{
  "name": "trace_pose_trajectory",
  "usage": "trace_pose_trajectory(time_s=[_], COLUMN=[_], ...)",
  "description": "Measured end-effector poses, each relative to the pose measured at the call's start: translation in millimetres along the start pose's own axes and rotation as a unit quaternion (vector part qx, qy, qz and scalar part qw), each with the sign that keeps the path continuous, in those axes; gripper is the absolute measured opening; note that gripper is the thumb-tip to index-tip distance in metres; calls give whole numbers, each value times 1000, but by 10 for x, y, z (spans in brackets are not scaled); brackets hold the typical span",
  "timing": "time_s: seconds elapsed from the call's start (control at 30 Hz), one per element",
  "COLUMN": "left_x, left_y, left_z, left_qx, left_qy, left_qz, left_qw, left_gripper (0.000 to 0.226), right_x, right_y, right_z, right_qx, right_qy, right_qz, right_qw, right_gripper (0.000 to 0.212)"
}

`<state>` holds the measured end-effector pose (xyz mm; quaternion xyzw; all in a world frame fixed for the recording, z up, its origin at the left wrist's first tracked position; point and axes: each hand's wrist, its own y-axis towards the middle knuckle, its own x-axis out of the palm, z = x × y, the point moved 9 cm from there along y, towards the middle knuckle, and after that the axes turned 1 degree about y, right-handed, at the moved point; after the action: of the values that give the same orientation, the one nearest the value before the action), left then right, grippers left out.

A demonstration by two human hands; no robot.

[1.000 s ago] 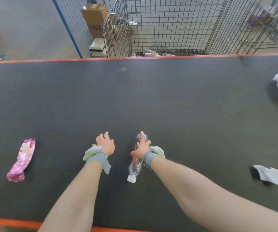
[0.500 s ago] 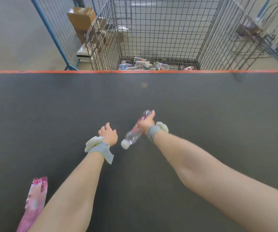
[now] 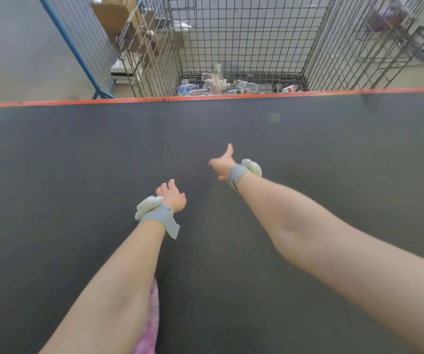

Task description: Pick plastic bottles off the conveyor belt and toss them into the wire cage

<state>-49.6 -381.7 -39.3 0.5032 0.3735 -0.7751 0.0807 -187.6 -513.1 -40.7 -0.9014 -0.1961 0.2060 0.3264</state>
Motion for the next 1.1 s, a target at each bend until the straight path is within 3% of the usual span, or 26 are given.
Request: trace_pose_trajectory(time_s=[0.13,0.3,0.4,0.5,0.67,0.73,0.8,0.9,1.0,1.1], left_x=[180,621,884,1040,1238,1234,1170,1033,897,757], left_y=[-399,-1053,-1302,-1438,-1616,-1639,-1638,-1645,-1664,-1671], left_z=[-395,-835,-878,-817,-568,-492,-467,-571,-831,-1166], left_qx=[-23,-50,-46,-42,-13,-5,0,-7,-34,-64], left_qy=[22,46,53,44,21,10,-6,-23,-16,-6], left_qz=[-34,-73,-87,-93,-98,-93,-79,-48,-9,33], left_qw=[999,995,994,994,995,996,997,999,999,997], left_gripper=[67,71,69,68,68,68,68,67,66,68], right_x=[303,588,540,363,-131,-328,-438,-332,-202,-193], right_y=[-490,-1230,-1507,-1640,-1750,-1741,-1703,-1636,-1634,-1626], right_z=[618,1493,1942,2265,2515,2453,2335,2234,2467,2671], right_qx=[-13,-6,-1,20,24,17,-1,-24,40,67], right_qy=[-191,-315,-382,-440,-398,-372,-334,-334,-301,-337], right_qz=[-40,-101,-86,-40,92,136,151,113,64,58], right_qw=[981,944,920,897,912,918,930,936,951,937], right_gripper=[95,105,110,102,53,43,52,64,75,80])
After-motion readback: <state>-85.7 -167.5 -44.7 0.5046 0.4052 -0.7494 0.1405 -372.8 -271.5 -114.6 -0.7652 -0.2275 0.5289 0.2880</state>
